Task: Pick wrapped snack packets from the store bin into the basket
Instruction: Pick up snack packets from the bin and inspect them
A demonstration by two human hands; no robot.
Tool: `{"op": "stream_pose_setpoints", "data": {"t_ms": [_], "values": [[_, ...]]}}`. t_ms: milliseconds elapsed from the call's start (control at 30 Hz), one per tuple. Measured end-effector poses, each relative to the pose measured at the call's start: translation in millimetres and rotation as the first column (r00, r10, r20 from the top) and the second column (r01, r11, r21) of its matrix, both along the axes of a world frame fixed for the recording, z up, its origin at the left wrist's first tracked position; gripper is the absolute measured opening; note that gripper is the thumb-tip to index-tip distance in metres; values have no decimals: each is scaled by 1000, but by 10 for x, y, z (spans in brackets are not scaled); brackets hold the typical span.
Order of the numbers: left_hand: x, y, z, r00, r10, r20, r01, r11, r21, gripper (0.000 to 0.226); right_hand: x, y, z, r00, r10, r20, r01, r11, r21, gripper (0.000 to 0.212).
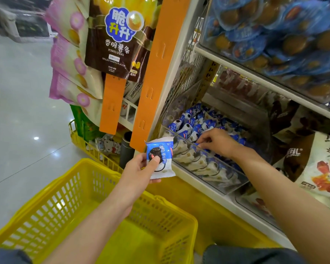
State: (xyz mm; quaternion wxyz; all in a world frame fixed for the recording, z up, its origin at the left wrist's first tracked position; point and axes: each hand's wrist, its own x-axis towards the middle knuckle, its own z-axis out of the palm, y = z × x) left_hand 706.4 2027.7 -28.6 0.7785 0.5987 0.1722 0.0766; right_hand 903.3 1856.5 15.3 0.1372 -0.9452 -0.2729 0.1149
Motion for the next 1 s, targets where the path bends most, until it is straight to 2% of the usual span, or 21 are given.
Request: {"op": "stream_pose_setpoints", "data": {"t_ms": [100, 167, 233, 300, 333, 400, 500, 600, 667, 733, 800, 867, 1000], "values": [[7, -2, -1, 1000, -2, 0, 2, 1000, -9, 19, -75, 41, 38, 996, -13, 87, 13, 1000, 1, 7], [7, -5, 11, 1000, 6, 8, -6, 999, -36, 21, -144, 45, 153, 978, -44, 204, 33, 998, 56, 8], [9, -6, 25, 999, 29, 20, -28, 998, -56, 25, -242, 26, 333, 941, -94, 325, 44, 986, 159, 9], [14, -1, 47, 998, 59, 36, -55, 994, -97, 30, -396, 12, 529, 913, -203, 355, 77, 938, 338, 11], [17, 4, 64, 996, 72, 43, -66, 989, -133, 32, -496, 9, 604, 917, -237, 321, 76, 893, 444, 14], [21, 11, 84, 994, 91, 57, -78, 976, -205, 36, -754, 29, 690, 958, -181, 223, 16, 809, 588, 19], [14, 3, 101, 996, 80, 37, -66, 956, -287, 45, -1155, 136, 603, 997, -27, 73, -20, 811, 585, 23], [-29, -37, 90, 998, -51, -22, 41, 948, -316, 47, -1411, 277, 388, 992, 46, -118, 31, 815, 579, 25], [-65, -60, 89, 990, -108, -92, 81, 964, -254, 43, -1474, 334, 298, 964, 77, -253, 79, 829, 554, 17], [-96, -66, 87, 985, -115, -128, 100, 988, -119, 41, -1471, 358, 286, 931, 64, -359, 144, 840, 522, 3], [-107, -71, 76, 991, -110, -83, 110, 994, 6, 39, -1430, 373, 291, 933, 3, -360, 181, 860, 477, 18], [-141, -95, 93, 990, -141, -28, 142, 989, 36, 30, -1401, 390, 299, 937, -25, -349, 193, 869, 455, 29], [-146, -88, 101, 979, -203, -10, 203, 977, 71, 29, -1325, 391, 314, 894, -68, -443, 267, 875, 404, 30]]}}
